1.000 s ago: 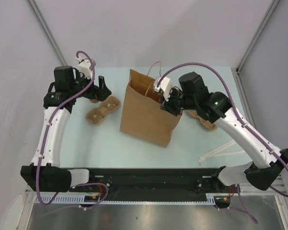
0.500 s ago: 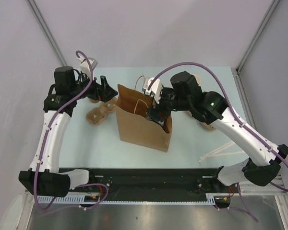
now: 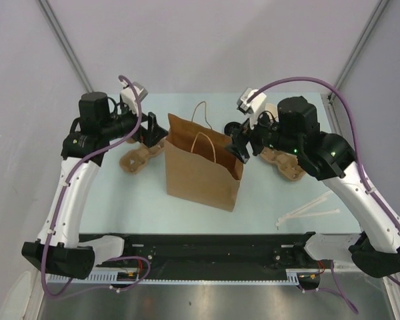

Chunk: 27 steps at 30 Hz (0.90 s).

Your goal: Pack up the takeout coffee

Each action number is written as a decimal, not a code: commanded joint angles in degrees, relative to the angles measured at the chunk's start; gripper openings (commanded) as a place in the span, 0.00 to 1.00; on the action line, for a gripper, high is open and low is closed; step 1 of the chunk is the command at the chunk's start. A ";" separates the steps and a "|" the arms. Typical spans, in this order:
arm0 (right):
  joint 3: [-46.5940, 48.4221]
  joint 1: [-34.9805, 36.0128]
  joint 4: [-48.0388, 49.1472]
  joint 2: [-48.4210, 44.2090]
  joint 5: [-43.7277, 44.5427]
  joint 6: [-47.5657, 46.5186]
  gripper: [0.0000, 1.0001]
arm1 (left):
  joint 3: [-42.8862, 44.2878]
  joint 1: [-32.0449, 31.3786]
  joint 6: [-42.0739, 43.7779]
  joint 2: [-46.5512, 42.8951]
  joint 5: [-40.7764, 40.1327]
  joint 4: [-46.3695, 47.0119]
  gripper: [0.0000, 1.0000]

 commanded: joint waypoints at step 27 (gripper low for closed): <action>-6.36 -3.98 -5.28 0.60 -1.00 -3.63 0.00 | 15.54 -11.79 26.76 14.17 2.43 0.01 0.96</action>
